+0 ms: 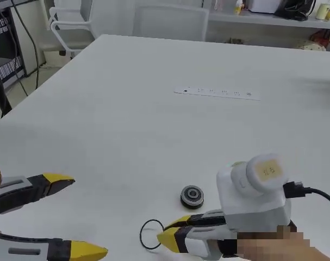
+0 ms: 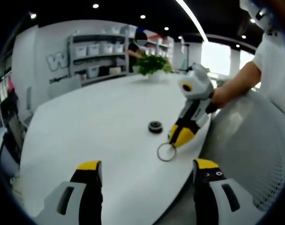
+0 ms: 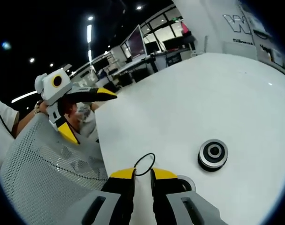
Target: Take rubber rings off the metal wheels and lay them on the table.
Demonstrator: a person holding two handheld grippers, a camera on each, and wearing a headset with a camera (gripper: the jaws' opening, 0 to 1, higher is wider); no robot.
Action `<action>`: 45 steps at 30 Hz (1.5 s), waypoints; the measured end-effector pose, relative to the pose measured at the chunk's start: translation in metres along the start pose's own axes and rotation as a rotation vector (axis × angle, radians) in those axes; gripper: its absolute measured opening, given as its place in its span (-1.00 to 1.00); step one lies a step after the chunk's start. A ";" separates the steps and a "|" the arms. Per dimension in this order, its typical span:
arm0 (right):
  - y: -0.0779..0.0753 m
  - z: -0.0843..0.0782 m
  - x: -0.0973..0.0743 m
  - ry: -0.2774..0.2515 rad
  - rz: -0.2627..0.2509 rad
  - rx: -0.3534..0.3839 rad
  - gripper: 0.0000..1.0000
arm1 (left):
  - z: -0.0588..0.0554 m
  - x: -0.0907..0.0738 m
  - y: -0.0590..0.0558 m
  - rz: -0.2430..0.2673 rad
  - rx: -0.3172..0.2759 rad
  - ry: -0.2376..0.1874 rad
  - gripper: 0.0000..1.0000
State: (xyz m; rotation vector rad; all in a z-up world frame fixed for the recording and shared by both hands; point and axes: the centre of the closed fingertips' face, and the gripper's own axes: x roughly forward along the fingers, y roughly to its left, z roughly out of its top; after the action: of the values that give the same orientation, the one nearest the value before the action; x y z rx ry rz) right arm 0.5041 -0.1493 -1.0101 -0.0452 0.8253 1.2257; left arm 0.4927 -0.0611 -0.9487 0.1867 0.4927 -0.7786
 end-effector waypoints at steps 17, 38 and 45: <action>-0.009 0.040 -0.029 -0.111 -0.061 -0.099 -0.59 | 0.002 0.000 0.001 -0.012 0.022 0.019 0.59; -0.031 0.062 -0.082 -0.216 -0.112 -0.144 -0.58 | 0.060 0.008 -0.007 -0.073 0.175 -0.032 0.57; -0.039 0.043 -0.076 -0.134 -0.120 -0.143 -0.59 | 0.089 0.017 -0.015 -0.117 0.249 -0.067 0.52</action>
State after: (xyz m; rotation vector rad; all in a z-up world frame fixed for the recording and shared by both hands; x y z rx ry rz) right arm 0.5523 -0.2057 -0.9507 -0.1256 0.6093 1.1594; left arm 0.5238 -0.1128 -0.8792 0.3641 0.3441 -0.9579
